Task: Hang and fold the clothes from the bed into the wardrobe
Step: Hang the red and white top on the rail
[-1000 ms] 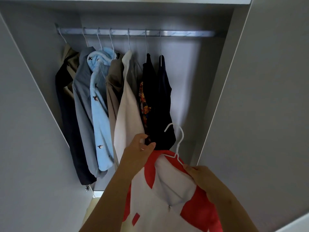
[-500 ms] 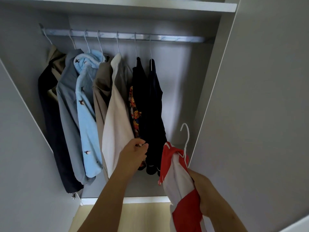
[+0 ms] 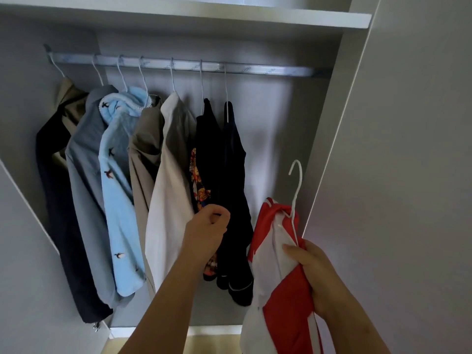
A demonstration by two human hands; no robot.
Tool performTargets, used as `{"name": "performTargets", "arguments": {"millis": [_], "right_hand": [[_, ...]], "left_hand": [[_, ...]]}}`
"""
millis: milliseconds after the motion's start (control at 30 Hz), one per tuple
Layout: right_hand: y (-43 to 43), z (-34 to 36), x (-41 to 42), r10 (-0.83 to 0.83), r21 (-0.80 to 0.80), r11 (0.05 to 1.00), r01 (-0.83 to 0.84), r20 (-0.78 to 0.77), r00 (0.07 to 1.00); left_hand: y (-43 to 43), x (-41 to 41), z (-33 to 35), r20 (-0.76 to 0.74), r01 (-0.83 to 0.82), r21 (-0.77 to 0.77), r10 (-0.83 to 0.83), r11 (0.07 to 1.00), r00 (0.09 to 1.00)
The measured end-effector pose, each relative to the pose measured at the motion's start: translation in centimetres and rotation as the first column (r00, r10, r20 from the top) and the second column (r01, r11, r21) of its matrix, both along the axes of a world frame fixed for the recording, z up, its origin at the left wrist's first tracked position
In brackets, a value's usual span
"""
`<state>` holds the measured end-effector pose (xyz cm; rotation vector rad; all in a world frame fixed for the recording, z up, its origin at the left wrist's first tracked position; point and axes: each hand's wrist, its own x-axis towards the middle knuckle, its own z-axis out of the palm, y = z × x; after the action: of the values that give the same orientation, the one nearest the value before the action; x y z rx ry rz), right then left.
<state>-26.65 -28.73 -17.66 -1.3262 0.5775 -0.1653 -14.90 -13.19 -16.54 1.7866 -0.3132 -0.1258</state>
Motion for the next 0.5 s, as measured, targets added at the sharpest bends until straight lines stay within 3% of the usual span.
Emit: {"name": "performTargets", "arguments": {"millis": [167,333,400,500], "right_hand": [[-2.3,1.6,5.9,0.012,-0.144,0.99,-0.01,0.014,1.0],[-4.0,3.6,14.2,-0.032,-0.188,0.982,0.036,0.023,0.999],[-4.8,4.5,17.7,-0.046,-0.199,0.979,0.051,0.031,0.998],[-6.2,5.7,22.6,-0.079,-0.206,0.975,0.087,0.047,0.996]], "left_hand": [[-1.7,6.2,1.9,0.18,-0.084,0.048,0.074,0.995,0.981],[-4.0,14.5,4.0,0.361,-0.206,0.104,0.156,0.973,0.919],[-5.0,17.9,4.7,0.385,-0.233,0.118,0.172,0.965,0.907],[-6.9,22.5,5.9,0.34,-0.144,0.165,0.08,0.976,0.937]]}}
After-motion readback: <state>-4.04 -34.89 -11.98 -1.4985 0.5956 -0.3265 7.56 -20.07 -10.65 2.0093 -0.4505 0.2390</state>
